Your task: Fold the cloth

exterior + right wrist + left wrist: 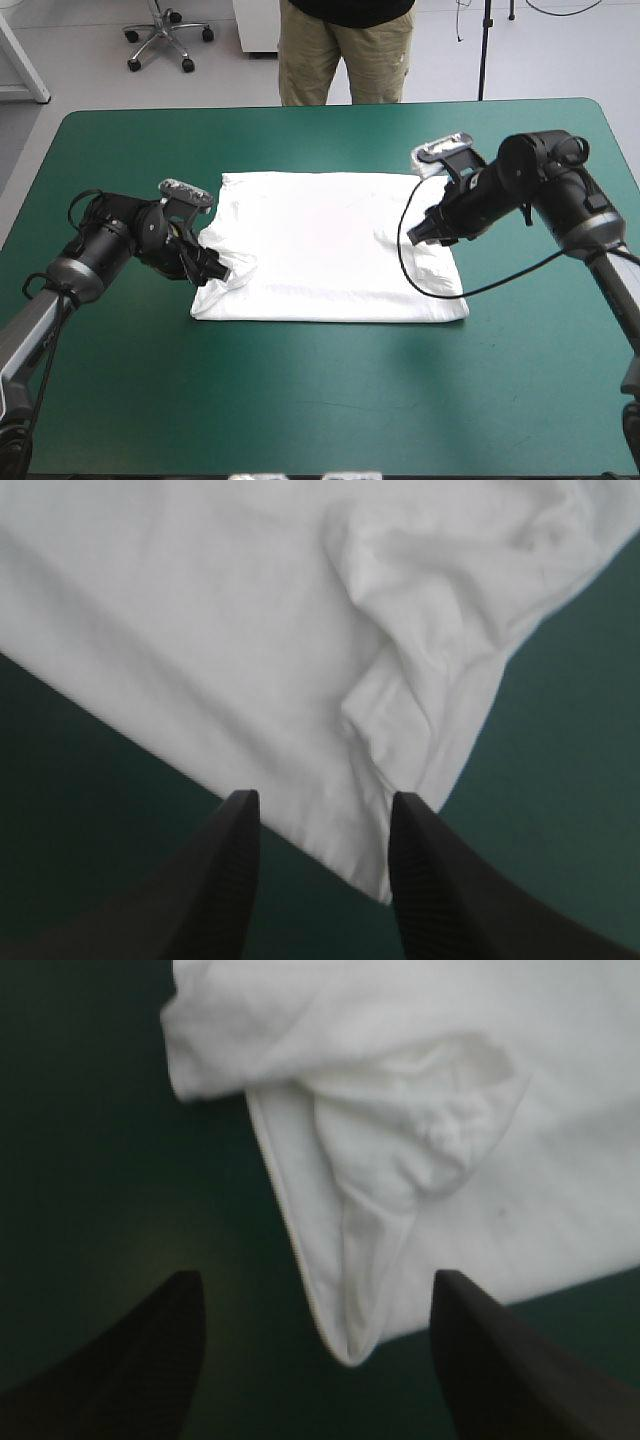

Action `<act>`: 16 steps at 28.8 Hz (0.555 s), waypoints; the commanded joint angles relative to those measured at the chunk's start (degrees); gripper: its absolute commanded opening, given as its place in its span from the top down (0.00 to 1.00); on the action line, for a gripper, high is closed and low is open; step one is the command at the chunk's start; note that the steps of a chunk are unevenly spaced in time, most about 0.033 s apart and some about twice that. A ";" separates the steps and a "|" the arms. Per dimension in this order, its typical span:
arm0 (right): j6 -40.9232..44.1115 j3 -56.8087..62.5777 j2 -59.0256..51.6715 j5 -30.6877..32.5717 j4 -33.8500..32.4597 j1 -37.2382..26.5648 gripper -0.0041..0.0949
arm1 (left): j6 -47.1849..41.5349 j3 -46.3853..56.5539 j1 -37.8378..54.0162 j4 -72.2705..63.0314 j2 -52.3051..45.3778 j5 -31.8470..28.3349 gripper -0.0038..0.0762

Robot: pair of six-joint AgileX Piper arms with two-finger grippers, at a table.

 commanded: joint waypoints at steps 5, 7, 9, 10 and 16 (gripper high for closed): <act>3.96 20.03 -11.95 -17.16 -2.11 -0.24 0.56 | -4.92 9.71 3.10 -0.29 -2.49 -9.10 0.36; 3.96 22.45 -12.71 -18.69 -0.92 -0.24 0.56 | -4.92 10.77 4.15 -2.64 -2.38 -11.25 0.36; 4.08 23.55 -12.87 -18.87 -0.49 -0.24 0.56 | -4.69 10.99 4.80 -2.98 -2.14 -11.72 0.36; 3.96 24.14 -12.87 -18.94 -0.16 -0.24 0.56 | -4.69 10.99 4.96 -2.98 -1.81 -11.72 0.36; 4.08 26.14 -12.87 -20.49 -0.17 -0.24 0.56 | -0.50 10.99 4.96 -8.02 2.42 -10.00 0.36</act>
